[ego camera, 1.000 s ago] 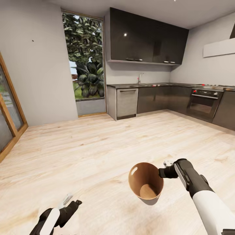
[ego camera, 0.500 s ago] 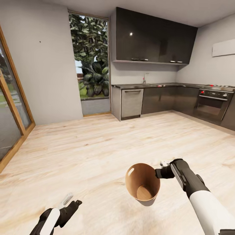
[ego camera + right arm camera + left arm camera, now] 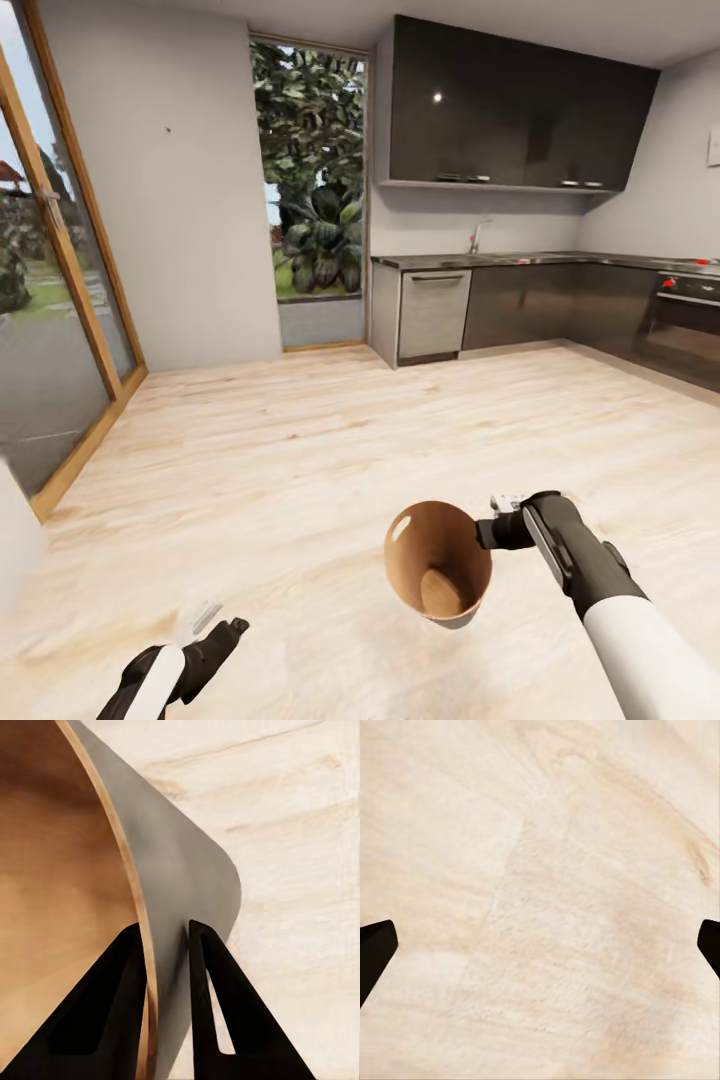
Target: Put the three can of soda from the living room inside the tash can in the kitchen.
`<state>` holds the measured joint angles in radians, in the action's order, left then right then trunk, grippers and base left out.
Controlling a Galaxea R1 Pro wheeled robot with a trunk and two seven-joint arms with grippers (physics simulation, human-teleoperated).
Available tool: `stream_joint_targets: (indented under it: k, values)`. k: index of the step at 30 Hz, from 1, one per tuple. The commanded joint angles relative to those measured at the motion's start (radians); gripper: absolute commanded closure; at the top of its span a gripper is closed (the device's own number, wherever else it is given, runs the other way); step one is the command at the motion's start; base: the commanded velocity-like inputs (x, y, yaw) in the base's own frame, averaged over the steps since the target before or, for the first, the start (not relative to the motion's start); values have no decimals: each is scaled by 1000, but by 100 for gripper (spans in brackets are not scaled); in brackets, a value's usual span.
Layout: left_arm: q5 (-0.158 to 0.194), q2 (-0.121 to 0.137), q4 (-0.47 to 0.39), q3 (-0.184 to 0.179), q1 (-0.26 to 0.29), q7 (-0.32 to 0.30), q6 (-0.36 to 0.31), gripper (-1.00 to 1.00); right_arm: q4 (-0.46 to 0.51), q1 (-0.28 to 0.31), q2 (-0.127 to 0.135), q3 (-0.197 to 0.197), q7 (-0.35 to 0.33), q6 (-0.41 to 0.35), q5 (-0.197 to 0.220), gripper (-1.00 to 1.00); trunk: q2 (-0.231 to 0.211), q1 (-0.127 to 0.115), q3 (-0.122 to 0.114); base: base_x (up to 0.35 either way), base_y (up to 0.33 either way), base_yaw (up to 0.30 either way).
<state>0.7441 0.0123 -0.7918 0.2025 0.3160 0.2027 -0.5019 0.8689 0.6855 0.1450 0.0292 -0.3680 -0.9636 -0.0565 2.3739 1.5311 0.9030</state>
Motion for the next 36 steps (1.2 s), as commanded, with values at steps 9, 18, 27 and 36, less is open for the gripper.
stream_joint_targets:
  k: [9,18,27,36]
  values:
    - [2,0,-4,0,-7,-3,1,-100,14,-14,-1,1,-5,0,28,100,0,0,4,-92,287,195]
    - [4,-5,-189,-2,-104,-8,49,-100,96,-43,0,48,-4,-9,29,100,0,0,4,-140,288,4]
    - [3,-9,-195,-3,-106,-6,51,-100,104,-47,1,49,-4,-10,29,100,0,0,4,-152,288,188]
    - [2,-6,-185,-3,-107,-2,52,-100,116,-59,1,50,-3,-9,29,100,0,0,4,-84,76,263]
